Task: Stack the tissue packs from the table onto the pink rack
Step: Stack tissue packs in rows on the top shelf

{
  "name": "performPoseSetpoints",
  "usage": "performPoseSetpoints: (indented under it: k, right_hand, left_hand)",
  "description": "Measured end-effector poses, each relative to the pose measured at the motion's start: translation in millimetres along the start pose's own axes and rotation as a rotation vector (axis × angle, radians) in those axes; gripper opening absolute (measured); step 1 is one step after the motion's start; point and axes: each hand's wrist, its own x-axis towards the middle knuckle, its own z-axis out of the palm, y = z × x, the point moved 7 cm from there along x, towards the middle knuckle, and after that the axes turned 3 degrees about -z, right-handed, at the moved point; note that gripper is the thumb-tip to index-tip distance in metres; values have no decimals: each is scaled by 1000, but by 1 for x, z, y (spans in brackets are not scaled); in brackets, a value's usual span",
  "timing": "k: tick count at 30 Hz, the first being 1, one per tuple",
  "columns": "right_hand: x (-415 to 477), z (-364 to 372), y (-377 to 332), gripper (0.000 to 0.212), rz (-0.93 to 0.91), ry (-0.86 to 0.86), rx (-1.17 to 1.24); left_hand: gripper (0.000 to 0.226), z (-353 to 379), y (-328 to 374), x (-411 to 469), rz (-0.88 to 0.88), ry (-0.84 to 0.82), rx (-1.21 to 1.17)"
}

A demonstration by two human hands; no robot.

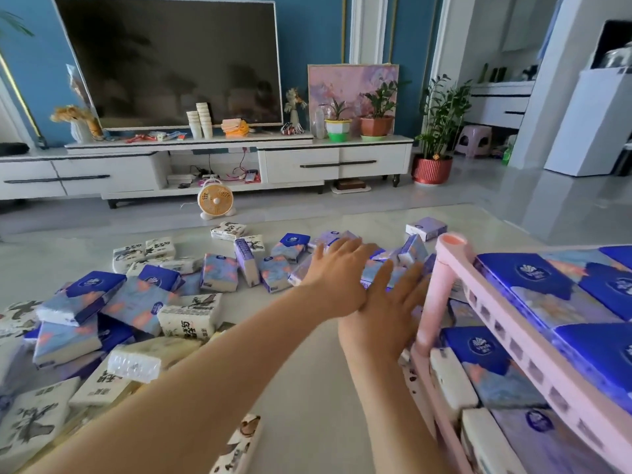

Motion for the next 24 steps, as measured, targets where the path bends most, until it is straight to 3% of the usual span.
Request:
performPoseSetpoints:
  k: [2,5,10,14,17,20,24]
  right_hand:
    - [5,3,-1,73,-20,29,-54]
    - [4,8,0,68,-14,-11,-95]
    - [5,-4,-1,48,-49,128,-24]
    - [3,-8,1,56,-24,5,-38]
    - [7,0,0,51,-113,-121,-27]
    - [6,-3,-1,47,-124,-130,-24]
    - [-1,-11,-14,27,-141,-115,56]
  left_hand:
    - [65,13,-16,11,-86,-84,35]
    - [61,32,-38,10,-183,-165,53]
    - [47,33,-42,2,-197,-33,55]
    - [41,29,-43,-5,-234,-68,55]
    - [47,24,-48,-15,-213,-41,42]
    - [52,17,-56,-29,-200,-17,-89]
    - [44,-8,-61,-55,-205,175,-223]
